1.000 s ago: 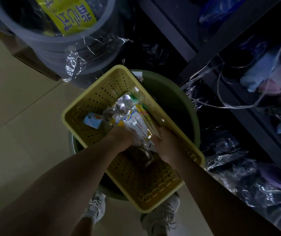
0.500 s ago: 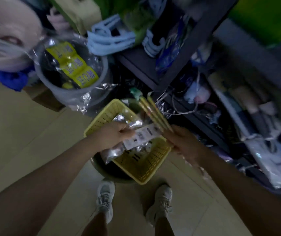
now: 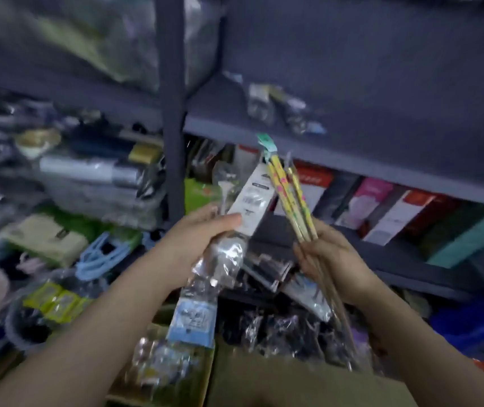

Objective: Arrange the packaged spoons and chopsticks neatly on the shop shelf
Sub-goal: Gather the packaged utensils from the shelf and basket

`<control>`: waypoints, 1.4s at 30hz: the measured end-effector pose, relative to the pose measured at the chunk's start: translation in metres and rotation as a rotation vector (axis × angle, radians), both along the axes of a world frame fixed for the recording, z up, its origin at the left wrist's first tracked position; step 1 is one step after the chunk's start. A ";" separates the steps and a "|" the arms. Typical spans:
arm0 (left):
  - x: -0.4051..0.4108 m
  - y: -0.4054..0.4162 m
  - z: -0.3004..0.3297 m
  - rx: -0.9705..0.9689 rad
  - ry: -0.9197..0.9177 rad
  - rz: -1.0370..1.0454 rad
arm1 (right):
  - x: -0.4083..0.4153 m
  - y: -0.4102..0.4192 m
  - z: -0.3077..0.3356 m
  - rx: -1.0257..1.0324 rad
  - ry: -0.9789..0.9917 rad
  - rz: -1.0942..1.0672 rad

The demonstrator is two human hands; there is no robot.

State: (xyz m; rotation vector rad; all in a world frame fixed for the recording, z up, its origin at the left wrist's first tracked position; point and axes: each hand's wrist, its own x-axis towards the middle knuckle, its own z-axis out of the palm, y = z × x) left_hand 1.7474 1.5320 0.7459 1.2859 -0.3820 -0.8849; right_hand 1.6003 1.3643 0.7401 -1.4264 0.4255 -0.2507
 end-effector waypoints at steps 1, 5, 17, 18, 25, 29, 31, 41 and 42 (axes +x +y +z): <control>0.002 -0.014 0.019 -0.004 -0.015 0.031 | -0.005 -0.011 0.014 0.028 -0.028 -0.032; 0.019 -0.083 0.086 -0.006 -0.083 0.102 | -0.014 -0.055 0.066 -0.017 -0.081 -0.075; 0.121 -0.273 0.121 0.115 -0.274 0.362 | 0.015 -0.181 0.115 0.144 0.089 -0.189; 0.125 -0.280 0.117 0.248 -0.393 0.375 | 0.016 -0.189 0.116 0.161 0.112 -0.199; 0.096 -0.289 0.115 1.017 -1.266 0.232 | 0.013 -0.232 0.119 0.302 0.014 -0.212; 0.027 -0.304 0.127 0.507 -1.548 0.162 | 0.006 -0.256 0.121 0.372 -0.092 -0.222; -0.032 -0.315 0.130 0.215 -1.254 -0.120 | -0.003 -0.272 0.126 0.385 -0.136 -0.228; -0.152 -0.441 0.124 0.098 -0.535 -0.536 | -0.098 -0.382 0.131 0.215 -0.116 -0.554; -0.159 -0.456 0.123 0.104 -0.520 -0.557 | -0.108 -0.396 0.130 0.153 -0.056 -0.586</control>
